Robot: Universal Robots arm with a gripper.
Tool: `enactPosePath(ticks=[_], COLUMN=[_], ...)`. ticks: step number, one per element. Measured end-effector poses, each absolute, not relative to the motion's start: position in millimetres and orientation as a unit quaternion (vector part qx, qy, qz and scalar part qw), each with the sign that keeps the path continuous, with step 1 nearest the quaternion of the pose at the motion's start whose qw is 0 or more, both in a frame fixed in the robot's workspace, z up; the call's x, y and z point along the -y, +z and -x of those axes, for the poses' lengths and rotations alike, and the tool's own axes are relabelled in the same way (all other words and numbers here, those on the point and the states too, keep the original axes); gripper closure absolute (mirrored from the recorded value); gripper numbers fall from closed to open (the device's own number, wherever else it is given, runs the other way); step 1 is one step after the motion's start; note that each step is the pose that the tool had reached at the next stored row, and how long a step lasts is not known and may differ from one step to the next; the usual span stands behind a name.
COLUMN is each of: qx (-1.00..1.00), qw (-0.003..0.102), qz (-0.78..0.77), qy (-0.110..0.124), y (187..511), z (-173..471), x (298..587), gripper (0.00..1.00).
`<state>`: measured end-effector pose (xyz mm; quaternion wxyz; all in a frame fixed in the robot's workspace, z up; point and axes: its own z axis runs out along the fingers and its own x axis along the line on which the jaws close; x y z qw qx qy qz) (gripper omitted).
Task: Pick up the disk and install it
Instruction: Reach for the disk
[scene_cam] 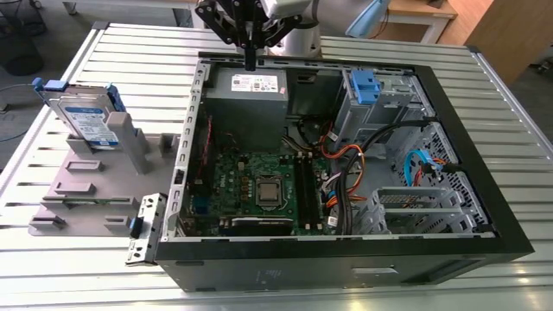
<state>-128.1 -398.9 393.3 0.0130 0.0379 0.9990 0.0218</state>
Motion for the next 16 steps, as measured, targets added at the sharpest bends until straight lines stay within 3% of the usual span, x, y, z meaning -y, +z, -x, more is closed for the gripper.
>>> enactPosePath(ticks=[16], qx=[-0.999], qw=[0.013], qz=[-0.038], qy=[0.022], y=[393.3], z=[132.8], x=[398.9], gripper=[0.89])
